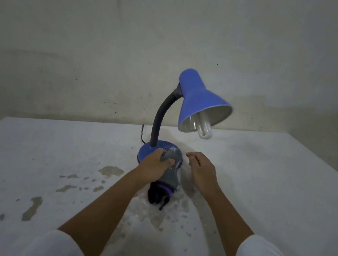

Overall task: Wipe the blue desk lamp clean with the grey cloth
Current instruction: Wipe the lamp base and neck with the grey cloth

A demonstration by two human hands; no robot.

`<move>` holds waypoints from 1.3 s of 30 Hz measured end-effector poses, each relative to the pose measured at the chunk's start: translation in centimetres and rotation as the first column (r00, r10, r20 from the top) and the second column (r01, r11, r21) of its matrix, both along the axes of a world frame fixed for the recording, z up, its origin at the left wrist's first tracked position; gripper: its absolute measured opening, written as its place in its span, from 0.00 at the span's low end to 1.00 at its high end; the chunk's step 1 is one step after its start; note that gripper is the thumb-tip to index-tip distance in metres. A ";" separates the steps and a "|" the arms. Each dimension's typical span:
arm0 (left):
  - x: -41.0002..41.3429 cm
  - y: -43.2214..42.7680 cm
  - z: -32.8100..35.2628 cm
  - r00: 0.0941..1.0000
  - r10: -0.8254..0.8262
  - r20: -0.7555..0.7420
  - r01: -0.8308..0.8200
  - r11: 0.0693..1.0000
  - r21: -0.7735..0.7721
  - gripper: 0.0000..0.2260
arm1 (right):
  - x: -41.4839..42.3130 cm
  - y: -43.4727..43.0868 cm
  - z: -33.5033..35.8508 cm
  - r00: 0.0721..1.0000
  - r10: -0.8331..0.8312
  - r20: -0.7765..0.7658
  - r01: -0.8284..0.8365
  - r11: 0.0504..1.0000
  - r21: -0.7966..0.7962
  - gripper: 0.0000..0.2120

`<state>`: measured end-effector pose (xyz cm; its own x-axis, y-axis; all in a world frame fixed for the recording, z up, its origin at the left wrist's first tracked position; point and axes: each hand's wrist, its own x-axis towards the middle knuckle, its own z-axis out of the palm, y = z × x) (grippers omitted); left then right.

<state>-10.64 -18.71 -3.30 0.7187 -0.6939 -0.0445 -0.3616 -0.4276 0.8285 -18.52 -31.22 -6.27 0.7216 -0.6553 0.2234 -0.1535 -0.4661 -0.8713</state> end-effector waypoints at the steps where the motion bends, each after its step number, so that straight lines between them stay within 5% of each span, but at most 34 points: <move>1: -0.4 -0.2 0.0 0.996 0.037 -0.086 -0.041 0.998 -0.040 0.13 | -0.6 0.2 0.0 0.999 -0.009 0.049 0.007 0.999 0.042 0.12; 6: -1.6 -0.9 -0.2 0.902 0.101 -0.420 -0.193 0.964 -0.183 0.18 | -2.4 1.5 0.7 0.984 0.143 0.108 -0.162 0.969 0.185 0.10; 12: -2.7 -1.0 0.1 0.796 0.008 -0.606 -0.272 0.898 -0.346 0.15 | -2.9 1.9 0.6 0.966 0.239 0.101 -0.254 0.950 0.180 0.26; 20: -2.2 0.0 -0.2 0.902 -0.026 -0.431 -0.103 0.957 -0.272 0.13 | -2.8 1.0 0.6 0.964 0.222 0.148 -0.246 0.956 0.162 0.20; 27: -1.3 0.8 -0.2 0.895 0.039 -0.445 -0.183 0.941 -0.284 0.15 | -3.3 -0.3 0.9 0.983 0.120 0.138 -0.134 0.986 0.099 0.20; 36: -0.5 0.6 -0.9 0.841 0.036 -0.540 -0.344 0.806 -0.482 0.07 | -3.5 -0.5 0.9 0.971 0.211 -0.112 -0.158 0.918 0.365 0.23; 39: -0.2 0.4 -1.6 0.903 0.114 -0.414 -0.312 0.837 -0.450 0.09 | -3.5 -0.8 0.9 0.975 0.224 -0.007 -0.186 0.827 0.531 0.20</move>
<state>-10.83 -18.34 -4.93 0.8525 -0.5224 -0.0210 0.0518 0.0443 0.9977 -22.04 -31.98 -5.36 0.8529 -0.4957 -0.1639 -0.1716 0.0302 -0.9847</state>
